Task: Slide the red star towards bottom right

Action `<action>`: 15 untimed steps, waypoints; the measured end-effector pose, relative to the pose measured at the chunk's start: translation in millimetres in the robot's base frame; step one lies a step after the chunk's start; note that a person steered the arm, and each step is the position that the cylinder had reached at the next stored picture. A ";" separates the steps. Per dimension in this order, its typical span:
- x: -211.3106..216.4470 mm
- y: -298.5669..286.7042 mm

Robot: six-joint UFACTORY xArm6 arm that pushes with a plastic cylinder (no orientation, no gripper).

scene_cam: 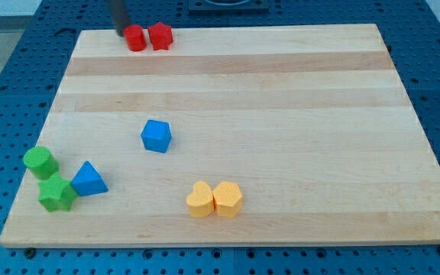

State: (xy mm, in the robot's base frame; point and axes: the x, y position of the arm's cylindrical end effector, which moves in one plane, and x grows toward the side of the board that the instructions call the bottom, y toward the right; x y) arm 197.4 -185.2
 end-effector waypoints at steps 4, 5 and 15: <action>52.2 97.7; 75.1 124.7; 138.0 128.1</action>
State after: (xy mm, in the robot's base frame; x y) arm 335.4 -57.1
